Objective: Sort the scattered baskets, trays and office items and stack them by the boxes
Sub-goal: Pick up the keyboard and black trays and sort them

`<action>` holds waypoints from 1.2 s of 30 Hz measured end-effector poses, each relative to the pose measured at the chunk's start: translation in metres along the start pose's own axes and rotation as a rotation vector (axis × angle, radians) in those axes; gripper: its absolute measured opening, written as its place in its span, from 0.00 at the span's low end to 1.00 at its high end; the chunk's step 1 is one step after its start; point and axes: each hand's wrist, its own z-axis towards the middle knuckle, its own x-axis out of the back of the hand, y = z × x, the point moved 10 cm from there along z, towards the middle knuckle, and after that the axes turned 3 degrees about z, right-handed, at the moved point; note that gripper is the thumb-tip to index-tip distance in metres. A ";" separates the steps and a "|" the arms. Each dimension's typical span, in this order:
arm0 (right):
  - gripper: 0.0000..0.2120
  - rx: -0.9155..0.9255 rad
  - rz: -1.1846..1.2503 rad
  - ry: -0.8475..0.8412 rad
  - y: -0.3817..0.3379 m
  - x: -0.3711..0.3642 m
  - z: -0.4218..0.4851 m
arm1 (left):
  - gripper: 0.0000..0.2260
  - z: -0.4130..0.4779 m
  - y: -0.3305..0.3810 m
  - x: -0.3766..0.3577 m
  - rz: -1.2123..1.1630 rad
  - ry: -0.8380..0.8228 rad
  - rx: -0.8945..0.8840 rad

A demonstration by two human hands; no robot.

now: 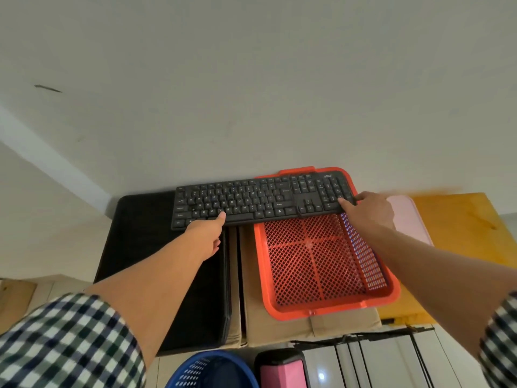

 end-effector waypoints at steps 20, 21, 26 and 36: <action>0.15 0.332 -0.290 0.202 -0.030 0.004 -0.044 | 0.19 -0.009 -0.025 -0.011 -0.294 -0.130 0.215; 0.12 0.404 -0.277 0.199 -0.040 0.002 -0.048 | 0.19 -0.010 -0.025 -0.013 -0.287 -0.138 0.215; 0.15 0.097 -0.164 -0.095 -0.020 -0.034 -0.038 | 0.16 -0.010 -0.022 -0.013 -0.234 -0.153 0.200; 0.32 -0.317 0.062 -0.287 -0.007 -0.066 -0.038 | 0.15 0.003 -0.022 -0.003 -0.274 -0.171 0.153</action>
